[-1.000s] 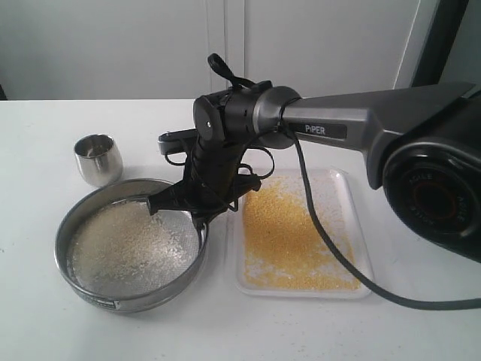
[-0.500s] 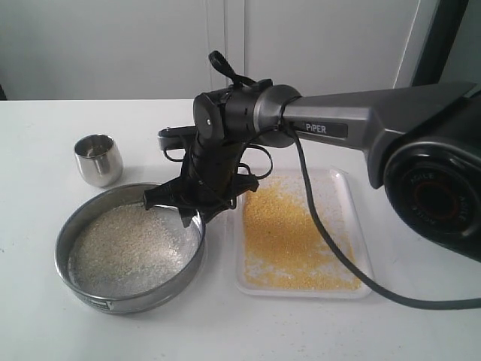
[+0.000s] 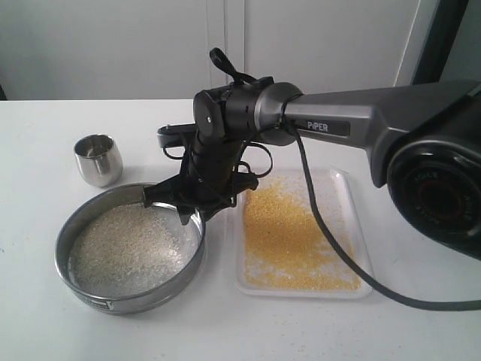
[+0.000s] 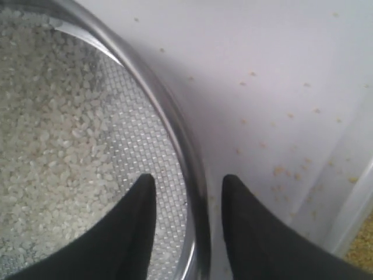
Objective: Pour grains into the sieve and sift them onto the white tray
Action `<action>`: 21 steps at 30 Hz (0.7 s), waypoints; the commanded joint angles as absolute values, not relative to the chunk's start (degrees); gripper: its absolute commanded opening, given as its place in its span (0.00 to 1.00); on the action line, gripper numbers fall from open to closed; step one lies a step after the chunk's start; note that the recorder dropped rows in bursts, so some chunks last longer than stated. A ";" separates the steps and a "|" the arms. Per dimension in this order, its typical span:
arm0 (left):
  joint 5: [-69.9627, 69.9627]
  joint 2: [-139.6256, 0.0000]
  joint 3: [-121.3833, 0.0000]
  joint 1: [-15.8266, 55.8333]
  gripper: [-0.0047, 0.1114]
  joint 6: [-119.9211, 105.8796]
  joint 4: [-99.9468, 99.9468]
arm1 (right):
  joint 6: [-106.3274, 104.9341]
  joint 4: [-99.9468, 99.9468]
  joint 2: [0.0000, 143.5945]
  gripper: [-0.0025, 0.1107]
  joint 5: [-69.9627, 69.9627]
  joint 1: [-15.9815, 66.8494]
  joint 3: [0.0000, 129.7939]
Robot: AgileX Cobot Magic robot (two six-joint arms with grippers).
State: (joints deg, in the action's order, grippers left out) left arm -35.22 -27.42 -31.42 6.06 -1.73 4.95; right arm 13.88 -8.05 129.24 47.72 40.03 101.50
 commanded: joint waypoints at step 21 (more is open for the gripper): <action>-35.57 -26.92 -31.16 5.85 0.04 -1.77 5.47 | 10.95 -7.40 106.82 0.02 58.00 30.07 91.03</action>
